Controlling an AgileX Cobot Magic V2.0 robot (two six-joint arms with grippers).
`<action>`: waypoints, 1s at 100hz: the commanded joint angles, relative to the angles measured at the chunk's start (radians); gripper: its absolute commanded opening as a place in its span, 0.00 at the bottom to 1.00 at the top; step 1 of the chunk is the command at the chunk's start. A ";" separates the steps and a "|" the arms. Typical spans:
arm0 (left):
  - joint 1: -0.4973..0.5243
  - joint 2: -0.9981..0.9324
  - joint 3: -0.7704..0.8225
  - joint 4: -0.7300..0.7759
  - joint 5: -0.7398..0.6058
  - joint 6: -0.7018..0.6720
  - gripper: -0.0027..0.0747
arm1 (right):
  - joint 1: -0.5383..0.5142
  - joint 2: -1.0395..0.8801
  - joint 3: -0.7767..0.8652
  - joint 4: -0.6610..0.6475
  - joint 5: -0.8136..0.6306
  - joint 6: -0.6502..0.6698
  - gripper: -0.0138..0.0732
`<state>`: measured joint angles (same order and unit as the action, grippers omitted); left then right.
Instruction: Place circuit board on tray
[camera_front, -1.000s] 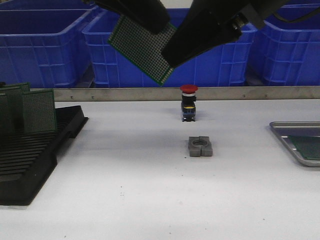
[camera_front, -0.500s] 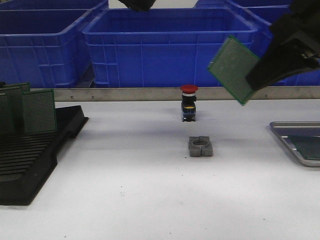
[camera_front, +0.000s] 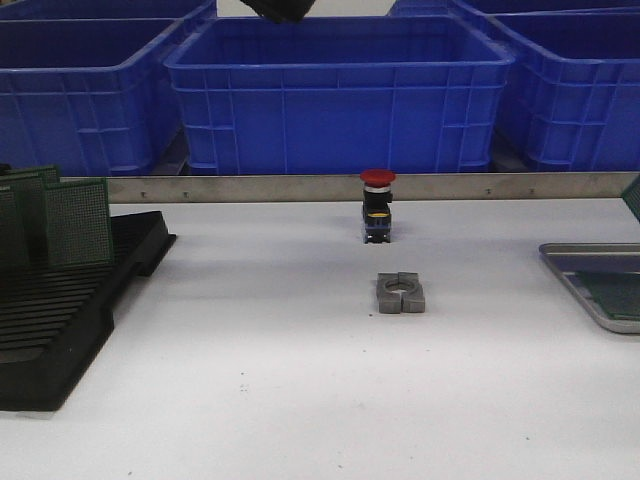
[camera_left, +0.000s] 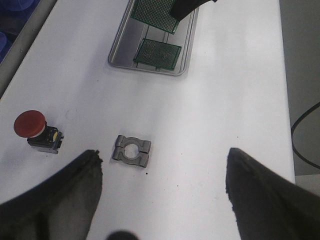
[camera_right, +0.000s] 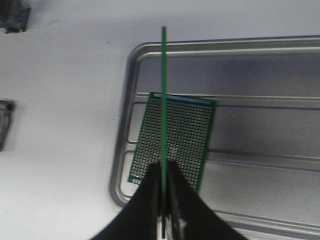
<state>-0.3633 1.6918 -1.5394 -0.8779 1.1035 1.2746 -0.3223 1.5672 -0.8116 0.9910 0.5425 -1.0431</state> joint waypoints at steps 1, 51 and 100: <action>0.001 -0.046 -0.033 -0.058 -0.013 -0.009 0.67 | -0.010 -0.002 -0.018 0.041 -0.039 0.005 0.15; 0.001 -0.046 -0.033 -0.040 -0.010 -0.030 0.63 | -0.010 -0.024 -0.020 0.041 -0.046 0.005 0.68; 0.187 -0.087 -0.034 0.045 0.126 -0.209 0.01 | 0.052 -0.257 0.037 0.043 -0.038 -0.035 0.09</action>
<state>-0.2180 1.6802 -1.5401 -0.7775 1.2200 1.0902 -0.3042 1.3976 -0.7714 0.9998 0.5362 -1.0453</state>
